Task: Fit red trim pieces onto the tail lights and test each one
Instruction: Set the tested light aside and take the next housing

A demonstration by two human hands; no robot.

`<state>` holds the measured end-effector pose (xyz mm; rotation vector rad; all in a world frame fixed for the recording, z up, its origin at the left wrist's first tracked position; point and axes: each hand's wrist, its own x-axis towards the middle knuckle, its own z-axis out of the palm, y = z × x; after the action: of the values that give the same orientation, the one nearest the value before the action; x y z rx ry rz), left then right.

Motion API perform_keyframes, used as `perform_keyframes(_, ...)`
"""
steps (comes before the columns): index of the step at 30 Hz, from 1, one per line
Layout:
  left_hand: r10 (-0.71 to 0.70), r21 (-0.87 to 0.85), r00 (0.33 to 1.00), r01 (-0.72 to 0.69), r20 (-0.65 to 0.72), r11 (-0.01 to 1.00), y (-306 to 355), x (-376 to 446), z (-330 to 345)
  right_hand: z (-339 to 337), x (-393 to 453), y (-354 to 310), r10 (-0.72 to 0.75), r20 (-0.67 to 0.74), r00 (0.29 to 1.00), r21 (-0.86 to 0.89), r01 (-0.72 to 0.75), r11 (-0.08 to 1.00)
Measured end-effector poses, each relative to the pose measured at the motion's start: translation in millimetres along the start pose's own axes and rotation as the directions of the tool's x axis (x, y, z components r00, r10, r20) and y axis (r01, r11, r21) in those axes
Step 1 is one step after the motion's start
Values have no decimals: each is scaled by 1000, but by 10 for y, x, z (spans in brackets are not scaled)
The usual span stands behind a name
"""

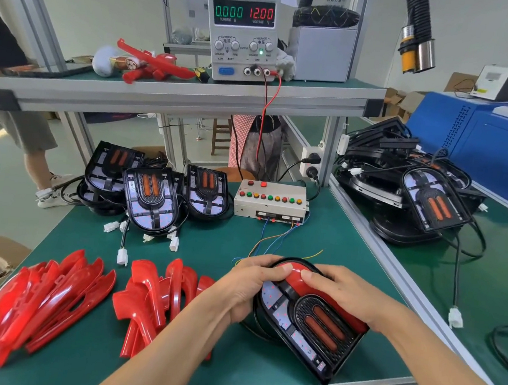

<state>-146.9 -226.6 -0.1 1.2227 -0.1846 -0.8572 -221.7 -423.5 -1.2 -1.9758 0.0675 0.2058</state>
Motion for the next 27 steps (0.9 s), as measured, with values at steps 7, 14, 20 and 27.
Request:
perform_keyframes(7,75,7,997,-75,-5,997,6,-17,46,40,120,-139,36,-48,998,-121,-42,992)
perform_keyframes(14,35,-7,999,-35,-28,999,53,-24,18,77,154,-63,38,-124,992,-67,-47,997)
perform_keyframes(20,8,-4,999,-8,-39,1000,106,-13,48,104,176,-103,11,-155,988,-154,-35,987)
perform_keyframes(27,-25,3,1000,25,-10,1000,157,-40,28,120,197,-88,5,-148,989,-154,-28,988)
